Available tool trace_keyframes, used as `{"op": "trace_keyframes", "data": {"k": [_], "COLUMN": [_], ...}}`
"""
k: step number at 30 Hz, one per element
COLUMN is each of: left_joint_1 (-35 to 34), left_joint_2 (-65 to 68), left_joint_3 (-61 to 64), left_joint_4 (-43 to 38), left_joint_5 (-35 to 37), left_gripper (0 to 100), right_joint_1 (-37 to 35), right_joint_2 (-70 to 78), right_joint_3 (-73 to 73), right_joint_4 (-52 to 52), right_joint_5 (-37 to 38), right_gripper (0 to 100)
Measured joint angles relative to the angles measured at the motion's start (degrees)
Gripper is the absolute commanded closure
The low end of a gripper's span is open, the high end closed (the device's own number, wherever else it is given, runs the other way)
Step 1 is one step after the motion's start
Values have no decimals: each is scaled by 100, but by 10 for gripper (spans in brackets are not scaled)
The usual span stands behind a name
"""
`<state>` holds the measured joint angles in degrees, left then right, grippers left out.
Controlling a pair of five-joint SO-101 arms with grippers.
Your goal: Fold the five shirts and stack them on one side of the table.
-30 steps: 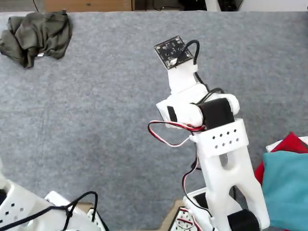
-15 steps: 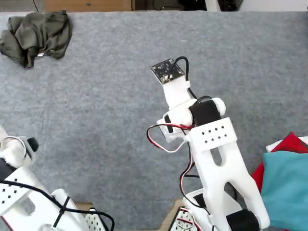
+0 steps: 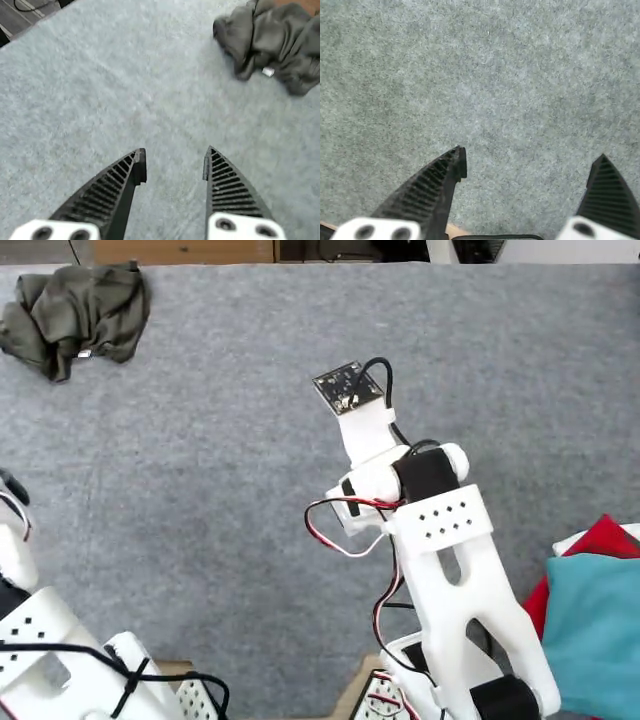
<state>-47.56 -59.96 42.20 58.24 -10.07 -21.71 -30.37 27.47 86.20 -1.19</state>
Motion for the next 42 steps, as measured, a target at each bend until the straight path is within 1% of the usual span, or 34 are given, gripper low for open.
{"op": "trace_keyframes", "data": {"k": [2, 5, 8, 10, 12, 14, 20, 25, 28, 29, 31, 35, 38, 42], "left_joint_1": [0, 0, 0, 0, 0, 123, 747, 1020, 1029, 1029, 1029, 1073, 1160, 1415], "left_joint_2": [211, 791, 1644, 2268, 2875, 3525, 5855, 8026, 9222, 9600, 10303, 11587, 12387, 13187], "left_joint_3": [-273, -923, -1864, -2593, -3358, -4097, -6110, -7938, -9178, -9600, -10400, -11815, -12378, -12554], "left_joint_4": [44, 501, 1125, 1512, 1758, 1864, 2198, 2198, 2198, 2198, 2101, 1600, 1222, 615], "left_joint_5": [123, 369, 686, 756, 756, 756, 756, 730, 299, 281, 352, 800, 1116, 1292], "left_gripper": [800, 800, 799, 798, 766, 733, 733, 730, 733, 733, 733, 733, 740, 770], "right_joint_1": [0, 0, 0, 0, 0, 0, 0, 0, 0, -9, -9, -9, -9, -9], "right_joint_2": [0, 0, 0, 0, 0, 0, 0, 211, 422, 484, 607, 791, 932, 1160], "right_joint_3": [0, 0, 0, 0, 0, 0, -18, -18, -18, -18, -53, -308, -475, -712], "right_joint_4": [-70, -176, -185, -202, -202, -202, -202, -114, -79, -79, -79, -79, -79, -79], "right_joint_5": [0, 0, 0, 0, 0, 0, 105, 501, 651, 668, 686, 686, 686, 686], "right_gripper": [620, 620, 620, 620, 620, 620, 620, 620, 620, 620, 620, 620, 620, 620]}}
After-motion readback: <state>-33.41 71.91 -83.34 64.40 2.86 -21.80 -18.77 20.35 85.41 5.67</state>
